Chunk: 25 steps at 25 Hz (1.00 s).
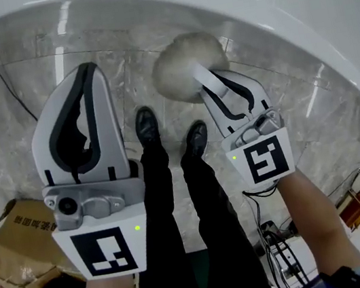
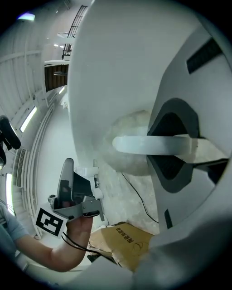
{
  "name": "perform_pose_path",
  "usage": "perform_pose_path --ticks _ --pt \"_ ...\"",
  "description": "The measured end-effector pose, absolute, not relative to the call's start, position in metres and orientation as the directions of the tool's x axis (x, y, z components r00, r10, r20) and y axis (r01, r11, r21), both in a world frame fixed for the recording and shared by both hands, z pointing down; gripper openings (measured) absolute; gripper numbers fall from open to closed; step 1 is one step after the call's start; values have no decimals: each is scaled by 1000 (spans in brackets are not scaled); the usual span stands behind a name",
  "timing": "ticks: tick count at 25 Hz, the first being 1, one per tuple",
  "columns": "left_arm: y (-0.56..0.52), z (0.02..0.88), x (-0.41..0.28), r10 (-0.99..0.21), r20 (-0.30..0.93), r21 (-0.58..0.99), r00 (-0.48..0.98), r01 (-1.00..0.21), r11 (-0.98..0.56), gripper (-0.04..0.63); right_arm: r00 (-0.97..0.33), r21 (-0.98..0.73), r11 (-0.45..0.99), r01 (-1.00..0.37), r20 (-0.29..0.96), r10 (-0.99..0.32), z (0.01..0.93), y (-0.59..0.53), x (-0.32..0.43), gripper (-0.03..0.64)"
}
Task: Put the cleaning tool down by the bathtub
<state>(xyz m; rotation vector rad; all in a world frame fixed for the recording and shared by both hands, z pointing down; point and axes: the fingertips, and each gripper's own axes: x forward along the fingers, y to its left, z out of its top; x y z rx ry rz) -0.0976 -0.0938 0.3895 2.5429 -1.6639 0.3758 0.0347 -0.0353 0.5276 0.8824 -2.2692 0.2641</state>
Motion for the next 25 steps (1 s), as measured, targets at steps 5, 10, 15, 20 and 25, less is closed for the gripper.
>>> perform_pose_path --ticks 5,10,15,20,25 --pt "-102 413 -101 -883 258 -76 392 -903 -423 17 -533 42 754 -655 682 -501 562 -42 34 97" --pt "-108 432 -101 -880 261 -75 398 -900 -429 17 -523 41 759 -649 700 -486 595 -44 36 97" --pt "-115 458 -99 -871 278 -64 405 -897 -437 17 -504 17 760 -650 738 -448 632 -47 39 98" --pt "-116 468 -100 -870 280 -68 406 -895 -440 17 -505 27 775 -631 745 -436 653 -49 38 97" --pt "-115 477 -104 -868 284 -77 408 -893 -444 17 -482 11 754 -657 763 -431 672 -48 36 98"
